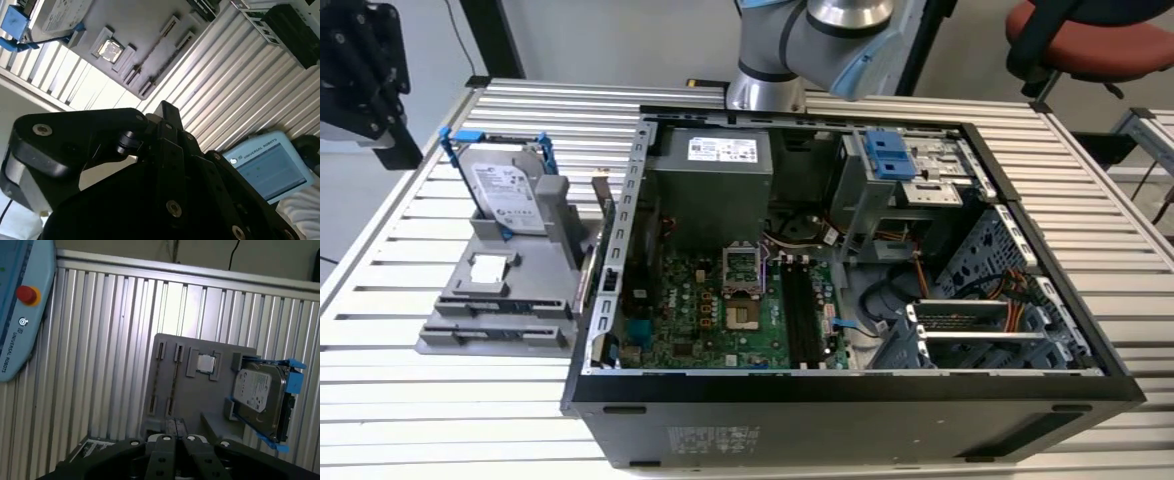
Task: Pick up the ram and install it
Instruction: 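Pick up the ram and move it above insertion slot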
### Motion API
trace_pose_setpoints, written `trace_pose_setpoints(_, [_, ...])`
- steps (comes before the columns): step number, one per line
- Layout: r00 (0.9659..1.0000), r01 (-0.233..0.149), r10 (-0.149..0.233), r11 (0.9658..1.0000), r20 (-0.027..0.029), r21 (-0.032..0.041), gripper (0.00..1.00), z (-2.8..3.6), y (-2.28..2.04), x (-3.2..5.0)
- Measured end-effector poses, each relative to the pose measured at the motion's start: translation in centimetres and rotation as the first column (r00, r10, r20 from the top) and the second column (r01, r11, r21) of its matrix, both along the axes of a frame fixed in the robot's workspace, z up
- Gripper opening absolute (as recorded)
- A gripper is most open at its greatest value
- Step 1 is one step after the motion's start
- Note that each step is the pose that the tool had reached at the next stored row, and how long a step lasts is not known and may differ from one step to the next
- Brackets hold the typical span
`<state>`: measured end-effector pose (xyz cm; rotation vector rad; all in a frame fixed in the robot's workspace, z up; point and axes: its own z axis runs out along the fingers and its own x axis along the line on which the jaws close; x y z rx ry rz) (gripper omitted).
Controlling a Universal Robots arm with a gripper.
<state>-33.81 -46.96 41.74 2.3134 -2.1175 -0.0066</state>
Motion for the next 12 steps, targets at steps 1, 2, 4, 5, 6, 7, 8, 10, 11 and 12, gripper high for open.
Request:
trace_pose_setpoints(1, [1.0,0.004,-0.004,1.0,-0.0011,0.0,0.0,-0.01,-0.01,0.0])
trace_pose_setpoints(2, [1.0,0.004,-0.004,1.0,-0.0014,0.0,0.0,-0.01,-0.01,0.0])
trace_pose_setpoints(4, [1.0,0.004,-0.004,1.0,-0.0018,0.0001,1.0,-0.02,-0.01,0.0])
trace_pose_setpoints(5, [1.0,0.004,-0.004,1.0,-0.002,0.0002,1.0,-0.02,-0.01,0.0])
trace_pose_setpoints(6, [1.0,0.004,-0.004,1.0,-0.0023,0.0001,1.0,-0.02,-0.01,0.0])
trace_pose_setpoints(7, [1.0,0.004,-0.004,1.0,-0.0026,0.0002,1.0,-0.02,-0.01,0.0])
trace_pose_setpoints(8, [1.0,0.004,-0.004,1.0,-0.0027,0.0002,1.0,-0.03,-0.01,0.0])
trace_pose_setpoints(10, [0.9999,0.013,-0.013,0.9999,-0.0028,0.0002,1.0,-0.15,0.0,0.01])
trace_pose_setpoints(11, [0.9995,0.031,-0.031,0.9995,-0.0028,0.0002,1.0,-0.29,0.0,0.0])
trace_pose_setpoints(12, [0.9988,0.049,-0.049,0.9988,-0.0029,0.0001,1.0,-0.46,0.0,0.0])
